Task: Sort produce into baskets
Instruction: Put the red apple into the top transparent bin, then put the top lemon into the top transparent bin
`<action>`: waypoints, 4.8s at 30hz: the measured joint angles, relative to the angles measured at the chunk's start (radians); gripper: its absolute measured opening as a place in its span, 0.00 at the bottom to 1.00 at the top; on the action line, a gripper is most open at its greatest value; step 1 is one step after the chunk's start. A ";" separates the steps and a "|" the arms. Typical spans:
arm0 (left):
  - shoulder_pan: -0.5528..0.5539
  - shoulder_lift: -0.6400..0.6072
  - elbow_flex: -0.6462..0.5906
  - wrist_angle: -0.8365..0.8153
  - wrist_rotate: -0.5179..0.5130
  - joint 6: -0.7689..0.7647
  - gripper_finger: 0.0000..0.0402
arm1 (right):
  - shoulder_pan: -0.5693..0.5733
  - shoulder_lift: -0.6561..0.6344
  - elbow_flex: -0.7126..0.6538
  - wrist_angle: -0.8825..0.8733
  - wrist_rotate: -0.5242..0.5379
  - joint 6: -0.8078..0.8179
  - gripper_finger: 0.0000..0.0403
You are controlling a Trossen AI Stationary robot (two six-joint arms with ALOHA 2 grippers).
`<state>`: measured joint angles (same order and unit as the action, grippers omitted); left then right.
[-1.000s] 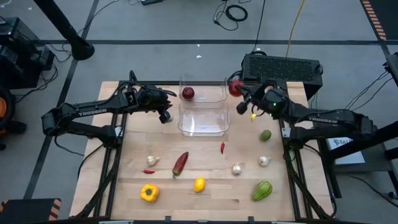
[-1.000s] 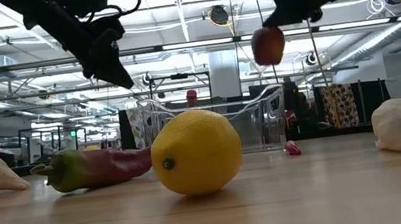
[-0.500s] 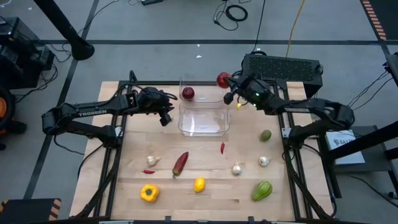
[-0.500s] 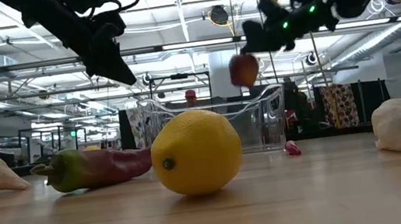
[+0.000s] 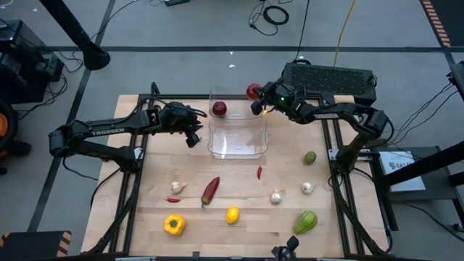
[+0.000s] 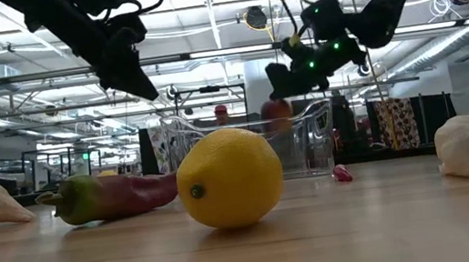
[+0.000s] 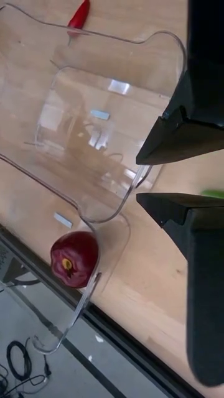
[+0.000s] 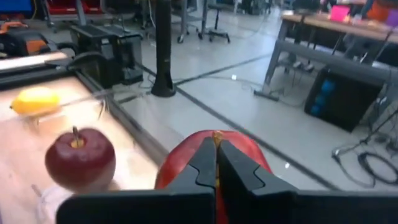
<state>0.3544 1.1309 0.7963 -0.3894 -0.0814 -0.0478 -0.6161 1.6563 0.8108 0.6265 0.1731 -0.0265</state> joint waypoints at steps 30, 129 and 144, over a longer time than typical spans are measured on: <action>-0.029 0.000 0.000 -0.066 -0.001 -0.026 0.22 | -0.033 0.106 0.000 -0.010 -0.019 0.062 0.08; 0.023 0.000 -0.170 -0.293 -0.481 -0.529 0.59 | 0.487 -0.553 -0.001 -0.946 -0.015 0.043 0.18; 0.097 0.000 -0.240 -0.145 -0.557 -0.598 0.88 | 0.487 -0.553 -0.001 -0.945 -0.015 0.060 0.18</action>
<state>0.4519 1.1313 0.5564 -0.5348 -0.6383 -0.6461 -0.1287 1.1034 0.8101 -0.3187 0.1583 0.0337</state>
